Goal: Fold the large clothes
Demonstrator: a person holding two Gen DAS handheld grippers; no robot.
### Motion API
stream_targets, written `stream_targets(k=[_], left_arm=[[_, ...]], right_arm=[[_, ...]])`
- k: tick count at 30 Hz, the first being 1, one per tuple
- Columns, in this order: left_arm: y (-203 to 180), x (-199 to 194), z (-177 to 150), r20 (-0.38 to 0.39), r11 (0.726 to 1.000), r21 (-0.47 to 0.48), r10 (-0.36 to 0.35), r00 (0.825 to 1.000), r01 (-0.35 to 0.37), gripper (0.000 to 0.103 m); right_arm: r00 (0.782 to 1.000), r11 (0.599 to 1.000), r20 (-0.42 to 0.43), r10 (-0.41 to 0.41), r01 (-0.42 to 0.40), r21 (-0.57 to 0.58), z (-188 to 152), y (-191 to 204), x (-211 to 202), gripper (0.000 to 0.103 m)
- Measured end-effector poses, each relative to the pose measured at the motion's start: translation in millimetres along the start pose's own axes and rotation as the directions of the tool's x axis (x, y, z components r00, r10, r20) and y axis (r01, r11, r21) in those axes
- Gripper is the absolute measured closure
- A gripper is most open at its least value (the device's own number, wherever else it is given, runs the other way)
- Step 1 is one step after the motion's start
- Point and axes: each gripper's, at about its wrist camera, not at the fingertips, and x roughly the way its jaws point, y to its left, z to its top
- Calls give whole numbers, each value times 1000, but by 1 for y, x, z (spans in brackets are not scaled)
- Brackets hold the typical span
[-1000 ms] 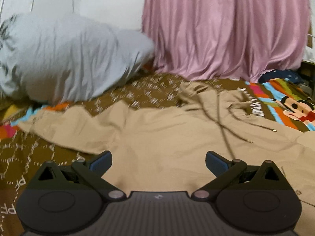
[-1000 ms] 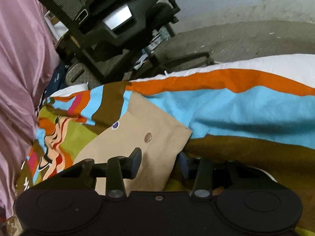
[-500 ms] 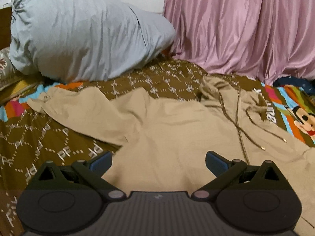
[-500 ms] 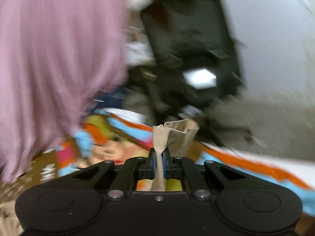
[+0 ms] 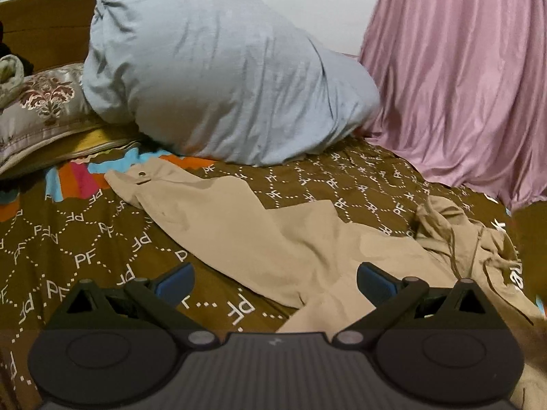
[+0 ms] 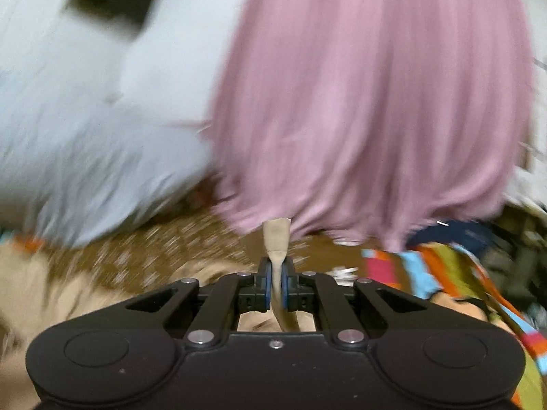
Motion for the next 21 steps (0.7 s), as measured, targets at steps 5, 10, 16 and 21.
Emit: stream_targets(k=[5,10,16,21], left_arm=[[-2,8,-1,-4,1000,2,-1,1000,1,1],[-11,15,-8,-16,999,15,-41,999,41,1],[-30,22,-26,-70,970,-14,-243,967,243,1],[-67,36,-59,-173,958,132,-229,958,253,1]], right_arm=[[984,987,-115,133,-143,-79,-53,90,21,98],[928,958,-262,264,-284,-41,-94,134,23,74],[930,958,-242,277,-286,0,-94,89,-15,27],[957,999,-291,7,-18,-35,-103,14,-8,27]])
